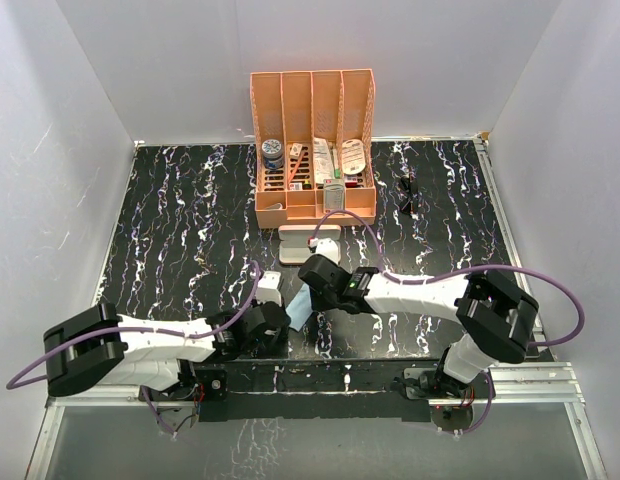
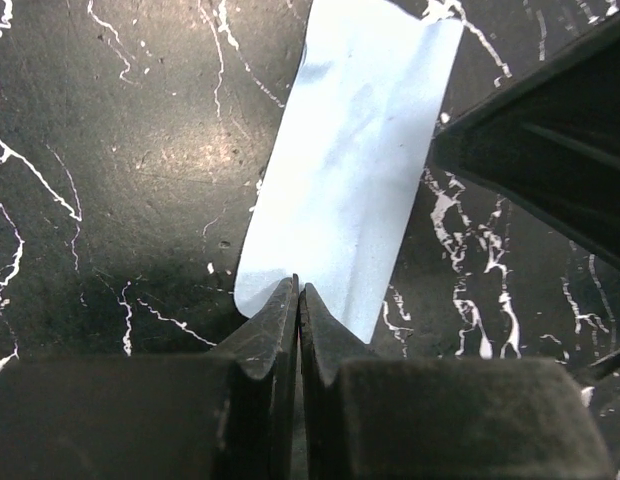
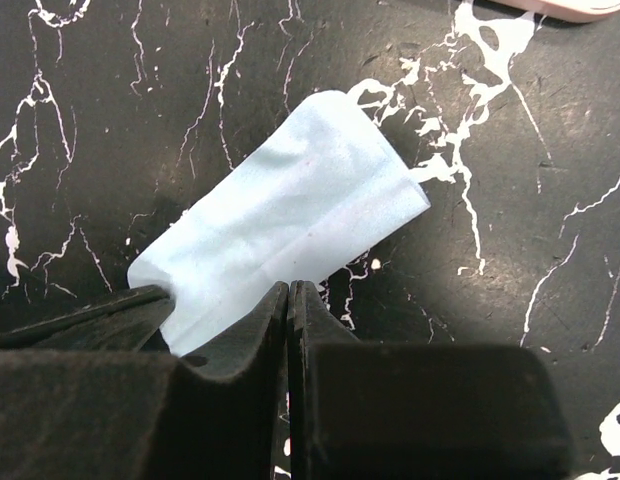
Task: Organize the sunglasses
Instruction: Adjust the glasses cleaning cloth at the center of the board.
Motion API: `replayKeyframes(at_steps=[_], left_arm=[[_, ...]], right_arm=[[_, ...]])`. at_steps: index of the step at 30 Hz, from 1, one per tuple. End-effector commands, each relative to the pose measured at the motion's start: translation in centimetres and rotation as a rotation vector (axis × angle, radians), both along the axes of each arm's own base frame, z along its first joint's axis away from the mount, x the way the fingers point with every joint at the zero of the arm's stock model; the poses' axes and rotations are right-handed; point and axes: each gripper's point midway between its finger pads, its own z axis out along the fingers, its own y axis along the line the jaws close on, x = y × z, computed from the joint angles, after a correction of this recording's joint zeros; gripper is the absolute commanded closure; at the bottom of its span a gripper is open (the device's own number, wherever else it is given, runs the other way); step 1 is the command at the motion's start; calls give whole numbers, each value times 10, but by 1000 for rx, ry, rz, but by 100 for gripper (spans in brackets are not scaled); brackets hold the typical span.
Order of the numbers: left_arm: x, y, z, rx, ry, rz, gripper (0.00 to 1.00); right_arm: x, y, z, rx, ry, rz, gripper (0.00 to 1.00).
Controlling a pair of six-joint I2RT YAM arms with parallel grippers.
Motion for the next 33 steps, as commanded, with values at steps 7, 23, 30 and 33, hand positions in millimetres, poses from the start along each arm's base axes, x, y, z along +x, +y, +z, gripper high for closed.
replayKeyframes(at_steps=[7,23,30,33], left_arm=[[5,7,-12,84,0,37,100],[3,19,-17,126,12,58,100],[2,19,-16,111,14,61,100],[2,20,-16,107,14,62,100]], right_arm=[[-12,17,22,95,-20,19,97],[-50,52,17,200,35,113,97],[-58,64,8,217,56,140,97],[-61,64,0,214,70,117,97]])
